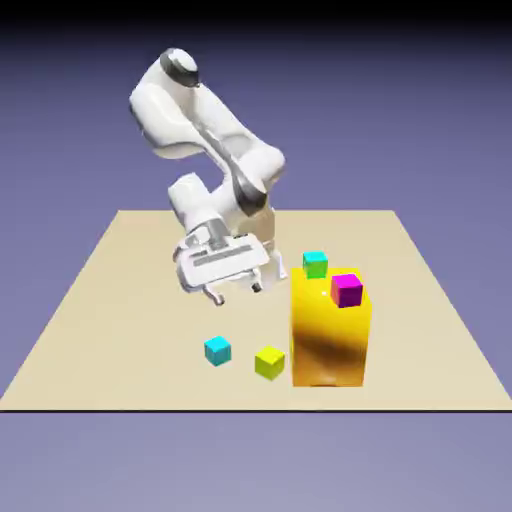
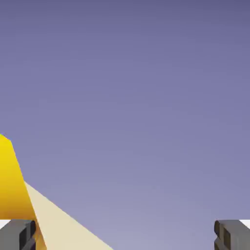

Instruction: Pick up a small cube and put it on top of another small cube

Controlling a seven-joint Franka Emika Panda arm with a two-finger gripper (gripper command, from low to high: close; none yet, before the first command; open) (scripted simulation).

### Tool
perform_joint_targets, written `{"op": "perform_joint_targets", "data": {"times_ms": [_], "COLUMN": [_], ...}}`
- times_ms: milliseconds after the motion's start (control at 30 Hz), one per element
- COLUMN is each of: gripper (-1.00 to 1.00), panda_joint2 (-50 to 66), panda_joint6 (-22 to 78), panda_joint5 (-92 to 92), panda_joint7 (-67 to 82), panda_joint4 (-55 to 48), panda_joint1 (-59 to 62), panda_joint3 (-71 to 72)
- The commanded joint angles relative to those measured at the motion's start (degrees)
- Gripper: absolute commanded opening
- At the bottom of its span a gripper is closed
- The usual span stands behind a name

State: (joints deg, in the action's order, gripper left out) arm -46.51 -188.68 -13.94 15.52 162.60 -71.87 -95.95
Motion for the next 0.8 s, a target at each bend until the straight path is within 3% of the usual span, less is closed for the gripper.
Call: {"op": "perform_joint_targets", "data": {"times_ms": [0,400,667,700,767], "gripper": [0.00,0.00,0.00,-1.00,-1.00], "panda_joint2": [-0.30,-3.52,-11.62,-11.62,-10.59], "panda_joint6": [-0.32,-3.73,-11.95,-11.95,-10.90], "panda_joint5": [-0.30,-3.54,-0.63,-0.63,-1.00], "panda_joint7": [1.26,14.74,18.10,18.10,17.67], "panda_joint4": [0.03,0.41,-6.87,-6.87,-5.94], "panda_joint1": [-1.54,-18.10,-34.43,-34.44,-32.36], "panda_joint3": [-2.08,-24.40,-34.82,-34.82,-33.50]}}
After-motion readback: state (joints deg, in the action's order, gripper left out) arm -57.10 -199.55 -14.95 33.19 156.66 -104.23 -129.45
